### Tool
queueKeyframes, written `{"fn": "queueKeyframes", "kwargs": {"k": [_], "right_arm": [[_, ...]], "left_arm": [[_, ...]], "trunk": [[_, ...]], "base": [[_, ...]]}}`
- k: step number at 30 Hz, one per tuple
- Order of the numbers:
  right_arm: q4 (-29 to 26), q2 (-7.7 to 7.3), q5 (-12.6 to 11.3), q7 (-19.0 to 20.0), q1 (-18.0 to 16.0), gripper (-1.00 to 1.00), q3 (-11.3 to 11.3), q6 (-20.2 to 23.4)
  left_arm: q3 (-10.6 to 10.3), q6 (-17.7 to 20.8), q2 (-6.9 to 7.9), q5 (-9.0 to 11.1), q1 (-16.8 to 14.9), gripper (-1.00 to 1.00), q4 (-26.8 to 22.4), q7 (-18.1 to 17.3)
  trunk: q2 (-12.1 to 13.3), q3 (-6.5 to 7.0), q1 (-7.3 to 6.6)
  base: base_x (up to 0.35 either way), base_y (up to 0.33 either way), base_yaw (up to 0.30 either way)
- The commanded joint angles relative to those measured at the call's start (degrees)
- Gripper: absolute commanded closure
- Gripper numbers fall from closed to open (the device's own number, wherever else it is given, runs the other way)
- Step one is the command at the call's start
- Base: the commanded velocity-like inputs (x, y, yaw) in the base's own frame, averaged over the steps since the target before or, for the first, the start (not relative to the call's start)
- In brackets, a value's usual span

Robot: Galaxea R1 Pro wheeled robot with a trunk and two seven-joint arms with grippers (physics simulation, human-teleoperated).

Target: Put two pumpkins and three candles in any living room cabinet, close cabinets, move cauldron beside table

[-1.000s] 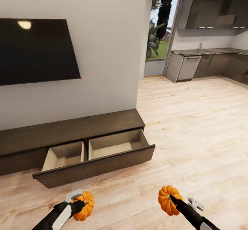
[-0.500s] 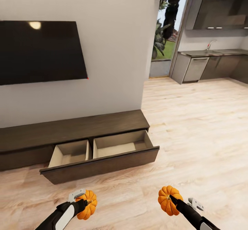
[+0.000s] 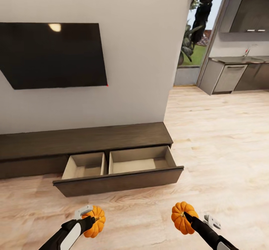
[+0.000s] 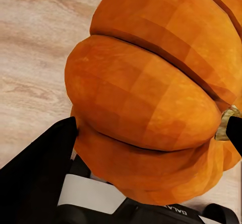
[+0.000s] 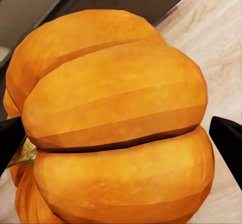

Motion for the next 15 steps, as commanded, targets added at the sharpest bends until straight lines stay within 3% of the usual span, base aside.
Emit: {"fn": "queueKeyframes", "kwargs": {"k": [1, 5, 15], "right_arm": [[0.1, -0.01, -0.3, 0.1, -0.1, 1.00, 0.2, -0.2], [0.1, -0.01, -0.3, 0.1, -0.1, 1.00, 0.2, -0.2], [0.1, -0.01, 0.2, 0.1, -0.1, 1.00, 0.3, -0.3]], "left_arm": [[-0.5, 0.1, 0.09, 0.6, 0.0, 1.00, -0.2, 0.6], [-0.5, 0.1, 0.09, 0.6, 0.0, 1.00, -0.2, 0.6], [-0.5, 0.1, 0.09, 0.6, 0.0, 1.00, -0.2, 0.6]], "trunk": [[-0.1, -0.07, 0.04], [-0.1, -0.07, 0.04], [-0.1, -0.07, 0.04]], "base": [[0.176, -0.066, 0.009], [0.139, -0.022, 0.003], [0.266, -0.001, 0.000]]}}
